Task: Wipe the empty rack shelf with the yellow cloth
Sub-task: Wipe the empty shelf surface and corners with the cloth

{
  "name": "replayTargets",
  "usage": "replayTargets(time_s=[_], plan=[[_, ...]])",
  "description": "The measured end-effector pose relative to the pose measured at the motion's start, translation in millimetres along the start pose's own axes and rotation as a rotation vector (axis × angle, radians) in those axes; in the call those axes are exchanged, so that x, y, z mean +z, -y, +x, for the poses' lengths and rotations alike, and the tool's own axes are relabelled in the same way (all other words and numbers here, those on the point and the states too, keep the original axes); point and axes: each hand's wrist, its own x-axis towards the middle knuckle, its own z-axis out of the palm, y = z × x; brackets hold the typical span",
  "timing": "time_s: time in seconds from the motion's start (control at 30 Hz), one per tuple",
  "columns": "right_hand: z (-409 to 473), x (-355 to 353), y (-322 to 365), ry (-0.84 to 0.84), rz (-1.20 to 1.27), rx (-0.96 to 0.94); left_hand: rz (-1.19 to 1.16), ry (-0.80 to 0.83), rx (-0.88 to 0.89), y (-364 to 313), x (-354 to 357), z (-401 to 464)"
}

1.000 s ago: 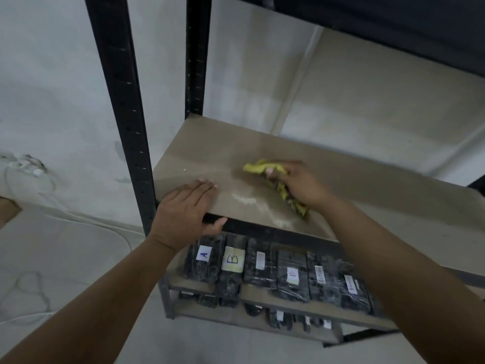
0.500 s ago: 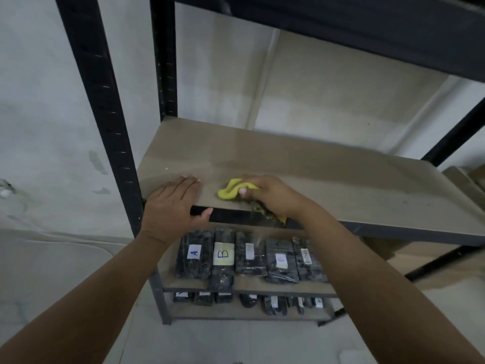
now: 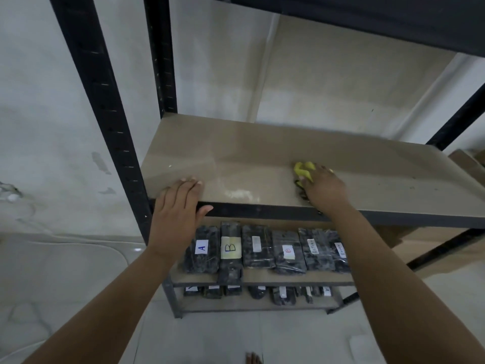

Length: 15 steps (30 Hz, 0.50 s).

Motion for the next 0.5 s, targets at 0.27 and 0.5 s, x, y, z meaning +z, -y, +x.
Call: replayTargets(time_s=[0.27, 0.5], plan=[[-21.2, 4.1, 117.6, 0.169, 0.163, -0.310, 0.029, -0.063, 0.029, 2.7, 9.8, -0.4], [-71.8, -37.7, 95.4, 0.303, 0.674, -0.209, -0.025, -0.044, 0.047, 5.1, 5.1, 1.1]])
